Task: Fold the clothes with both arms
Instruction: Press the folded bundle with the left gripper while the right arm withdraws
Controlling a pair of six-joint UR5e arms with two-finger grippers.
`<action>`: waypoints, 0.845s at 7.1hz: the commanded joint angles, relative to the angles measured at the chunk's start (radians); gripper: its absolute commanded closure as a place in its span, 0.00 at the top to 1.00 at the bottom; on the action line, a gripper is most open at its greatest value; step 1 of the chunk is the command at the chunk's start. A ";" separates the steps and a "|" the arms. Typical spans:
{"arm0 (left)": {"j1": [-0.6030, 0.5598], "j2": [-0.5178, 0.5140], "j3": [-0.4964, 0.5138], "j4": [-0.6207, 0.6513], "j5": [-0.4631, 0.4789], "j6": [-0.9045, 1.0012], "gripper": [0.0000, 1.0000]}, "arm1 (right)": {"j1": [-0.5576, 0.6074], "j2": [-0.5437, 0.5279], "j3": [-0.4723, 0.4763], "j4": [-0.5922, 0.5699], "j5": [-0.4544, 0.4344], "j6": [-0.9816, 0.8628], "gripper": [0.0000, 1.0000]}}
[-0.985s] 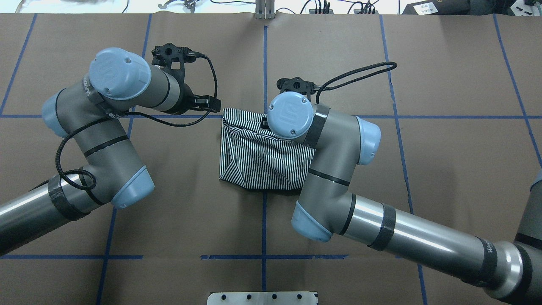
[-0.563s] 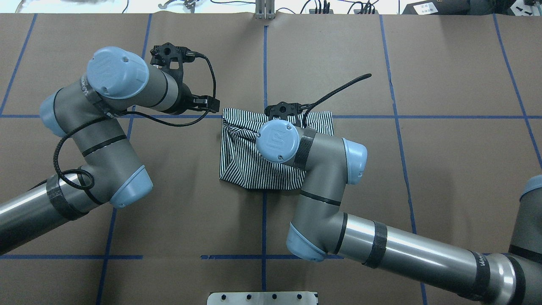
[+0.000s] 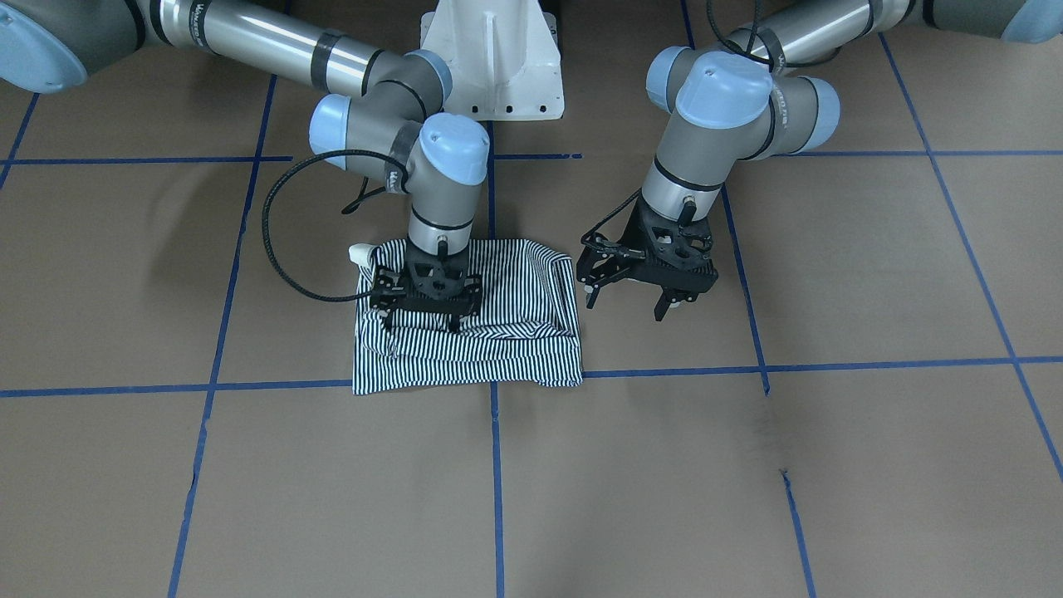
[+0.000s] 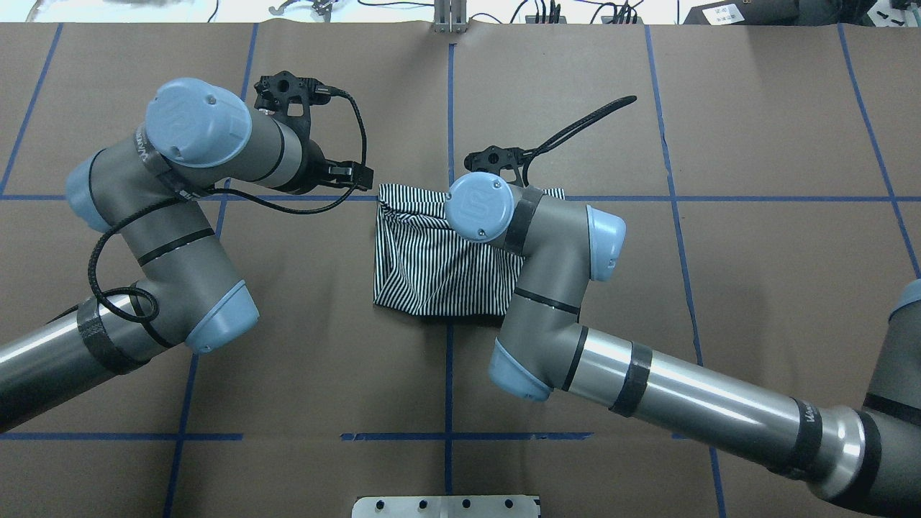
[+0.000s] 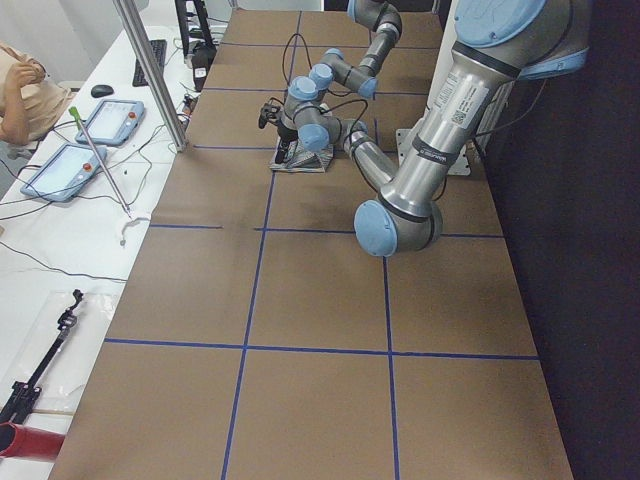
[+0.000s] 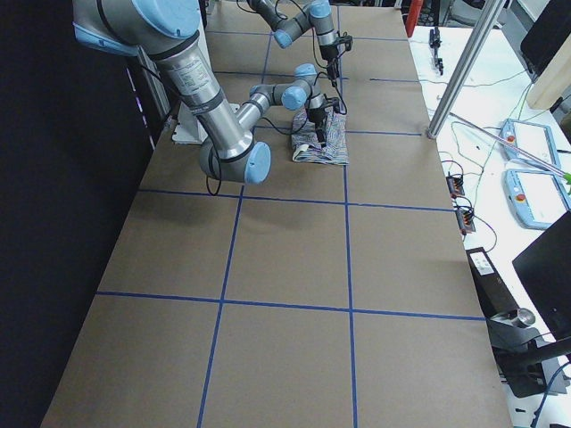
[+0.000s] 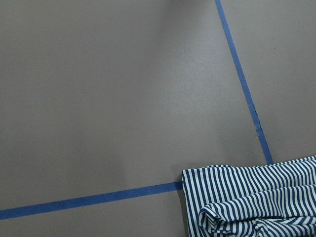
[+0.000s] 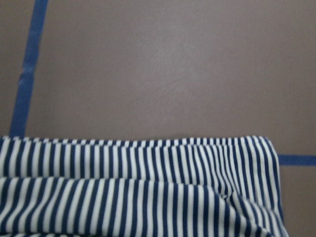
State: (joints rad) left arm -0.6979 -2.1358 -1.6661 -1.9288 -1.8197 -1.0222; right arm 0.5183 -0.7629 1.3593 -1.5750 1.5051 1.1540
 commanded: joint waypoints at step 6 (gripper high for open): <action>0.093 -0.021 0.022 -0.033 0.000 -0.192 1.00 | 0.258 0.116 -0.102 0.072 0.295 -0.073 1.00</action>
State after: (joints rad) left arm -0.6593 -2.1476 -1.6503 -1.9349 -1.8199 -1.1312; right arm 0.7417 -0.6434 1.2153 -1.5002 1.7214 1.0846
